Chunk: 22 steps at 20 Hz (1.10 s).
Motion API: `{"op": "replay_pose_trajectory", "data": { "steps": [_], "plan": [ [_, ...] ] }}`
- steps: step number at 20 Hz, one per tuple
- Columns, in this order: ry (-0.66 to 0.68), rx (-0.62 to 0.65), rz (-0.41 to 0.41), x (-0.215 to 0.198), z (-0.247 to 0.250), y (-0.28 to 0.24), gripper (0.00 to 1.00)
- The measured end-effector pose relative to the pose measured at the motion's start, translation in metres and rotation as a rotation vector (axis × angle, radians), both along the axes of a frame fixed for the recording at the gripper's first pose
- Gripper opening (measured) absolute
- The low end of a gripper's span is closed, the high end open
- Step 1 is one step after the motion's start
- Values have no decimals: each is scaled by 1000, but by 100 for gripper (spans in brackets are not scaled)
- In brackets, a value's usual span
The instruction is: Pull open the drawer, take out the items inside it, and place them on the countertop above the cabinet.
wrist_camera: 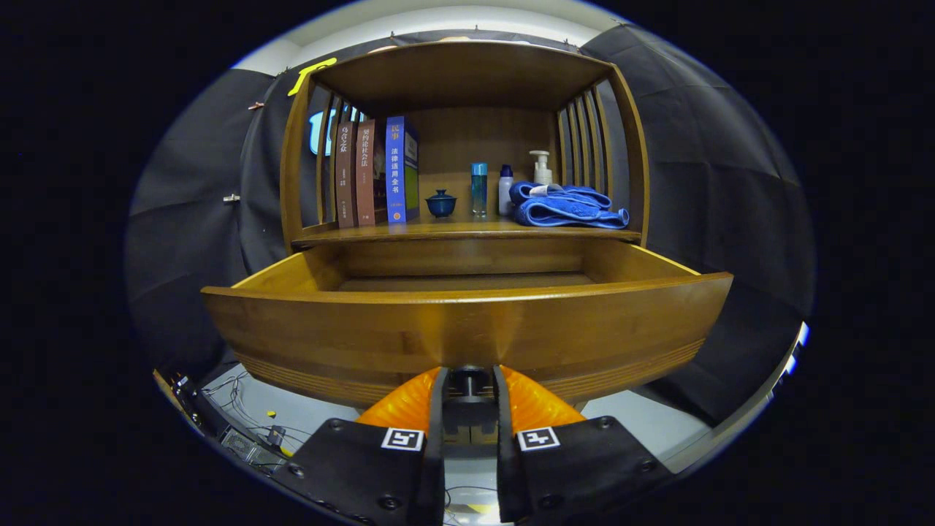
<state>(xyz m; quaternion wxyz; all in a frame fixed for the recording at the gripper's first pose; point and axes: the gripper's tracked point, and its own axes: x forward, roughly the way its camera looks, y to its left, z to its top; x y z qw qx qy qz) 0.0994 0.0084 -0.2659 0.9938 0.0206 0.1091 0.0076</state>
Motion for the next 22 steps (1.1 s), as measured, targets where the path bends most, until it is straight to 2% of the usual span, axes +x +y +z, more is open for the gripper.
{"op": "replay_pose_trajectory", "data": {
  "steps": [1,3,5,10,14,17,20,22],
  "plan": [
    [-65,-2,11,-5,16,2,32],
    [-174,-96,-38,-6,56,-9,15],
    [-138,-75,9,-4,62,1,10],
    [-12,63,86,-6,40,9,24],
    [36,92,105,7,62,2,87],
    [97,139,91,29,87,-3,99],
    [231,203,106,54,93,6,98],
    [356,152,105,75,83,3,99]
  ]
}}
